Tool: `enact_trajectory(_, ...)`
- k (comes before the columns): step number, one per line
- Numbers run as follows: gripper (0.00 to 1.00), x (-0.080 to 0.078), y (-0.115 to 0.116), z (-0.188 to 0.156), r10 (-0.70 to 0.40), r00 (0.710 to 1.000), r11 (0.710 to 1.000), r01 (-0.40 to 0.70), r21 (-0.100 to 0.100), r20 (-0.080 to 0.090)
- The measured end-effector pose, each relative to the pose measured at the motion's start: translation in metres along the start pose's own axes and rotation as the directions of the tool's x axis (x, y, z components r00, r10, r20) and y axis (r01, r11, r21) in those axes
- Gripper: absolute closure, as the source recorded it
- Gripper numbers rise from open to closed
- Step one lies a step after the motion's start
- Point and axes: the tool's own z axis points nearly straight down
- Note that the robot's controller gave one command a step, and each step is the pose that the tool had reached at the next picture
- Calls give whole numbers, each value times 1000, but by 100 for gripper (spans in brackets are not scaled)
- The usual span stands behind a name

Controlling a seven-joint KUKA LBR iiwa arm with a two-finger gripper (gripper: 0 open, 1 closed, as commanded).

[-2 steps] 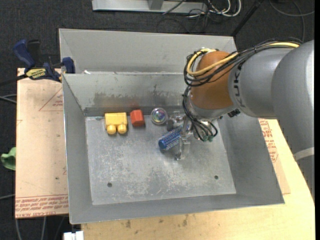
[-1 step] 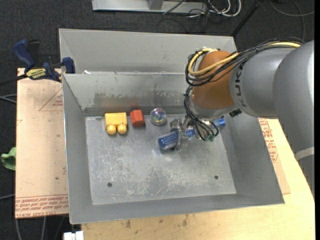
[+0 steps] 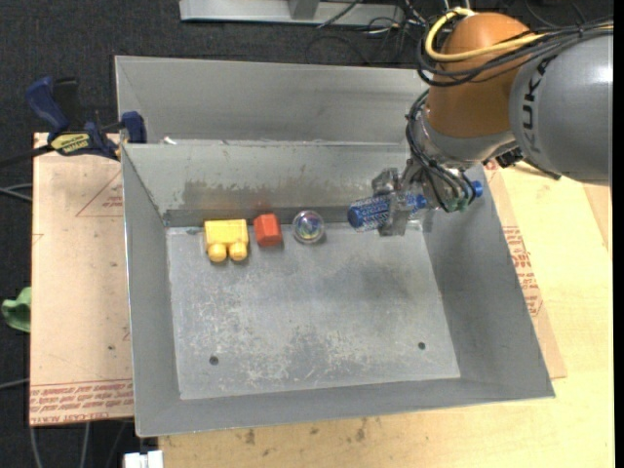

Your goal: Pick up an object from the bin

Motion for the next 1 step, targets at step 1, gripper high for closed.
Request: enact_trajectory(1,100,10,8,-89,0,1000,1000,0,-2,-2)
